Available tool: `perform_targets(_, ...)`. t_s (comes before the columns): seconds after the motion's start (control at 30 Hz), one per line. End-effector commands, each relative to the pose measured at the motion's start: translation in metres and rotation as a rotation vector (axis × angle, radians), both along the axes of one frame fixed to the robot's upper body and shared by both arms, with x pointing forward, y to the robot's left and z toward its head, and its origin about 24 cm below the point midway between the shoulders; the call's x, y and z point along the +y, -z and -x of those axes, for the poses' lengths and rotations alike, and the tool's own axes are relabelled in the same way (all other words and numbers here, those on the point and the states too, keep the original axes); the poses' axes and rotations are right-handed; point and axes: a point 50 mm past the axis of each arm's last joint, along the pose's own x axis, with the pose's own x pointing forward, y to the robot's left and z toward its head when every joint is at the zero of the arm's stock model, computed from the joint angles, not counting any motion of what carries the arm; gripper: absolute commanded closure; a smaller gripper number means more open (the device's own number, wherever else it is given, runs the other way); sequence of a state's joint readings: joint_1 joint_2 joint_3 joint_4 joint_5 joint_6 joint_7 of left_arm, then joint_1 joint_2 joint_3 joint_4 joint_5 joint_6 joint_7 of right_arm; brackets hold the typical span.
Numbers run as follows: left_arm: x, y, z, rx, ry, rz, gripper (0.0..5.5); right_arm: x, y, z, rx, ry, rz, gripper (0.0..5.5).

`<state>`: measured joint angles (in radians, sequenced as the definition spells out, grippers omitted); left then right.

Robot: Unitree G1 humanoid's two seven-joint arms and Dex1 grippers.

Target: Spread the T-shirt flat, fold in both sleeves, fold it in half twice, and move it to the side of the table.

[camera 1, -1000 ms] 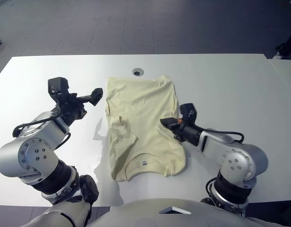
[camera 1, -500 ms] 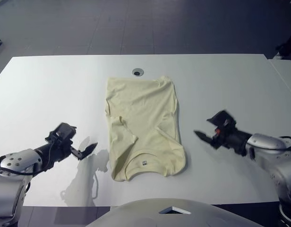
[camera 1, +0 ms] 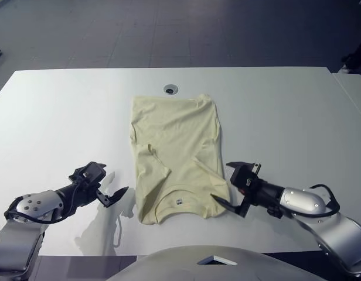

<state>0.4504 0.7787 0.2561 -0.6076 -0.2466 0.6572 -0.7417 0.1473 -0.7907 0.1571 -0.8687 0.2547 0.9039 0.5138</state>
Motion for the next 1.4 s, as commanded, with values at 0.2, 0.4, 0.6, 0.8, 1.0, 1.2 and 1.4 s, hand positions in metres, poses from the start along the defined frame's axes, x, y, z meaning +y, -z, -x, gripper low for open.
perform_targets(0.2,-0.004,0.004,0.003,0.0,-0.01,0.0,0.1,-0.026,0.007,-0.02,-0.058,0.133,0.081,0.12)
perform_targets(0.4,-0.005,0.003,-0.001,-0.014,-0.004,0.003,0.1,-0.012,0.032,-0.001,0.021,0.066,0.08,0.12)
perform_targets(0.6,-0.007,0.005,-0.002,-0.012,-0.004,0.004,0.1,0.004,0.023,0.0,-0.015,0.02,0.032,0.12)
perform_targets(0.8,-0.009,0.007,0.0,-0.003,-0.005,0.007,0.1,0.012,0.015,-0.003,-0.043,-0.009,0.032,0.12)
perform_targets(1.0,-0.009,0.008,0.002,0.007,-0.005,0.005,0.1,0.007,0.011,-0.007,-0.056,0.0,0.054,0.12)
perform_targets(1.2,-0.01,0.009,0.002,0.015,0.002,0.003,0.1,0.022,0.032,0.005,0.035,-0.081,0.058,0.12)
perform_targets(1.4,-0.012,0.008,-0.003,0.015,0.075,-0.029,0.1,0.019,0.03,0.003,0.008,-0.037,0.054,0.12)
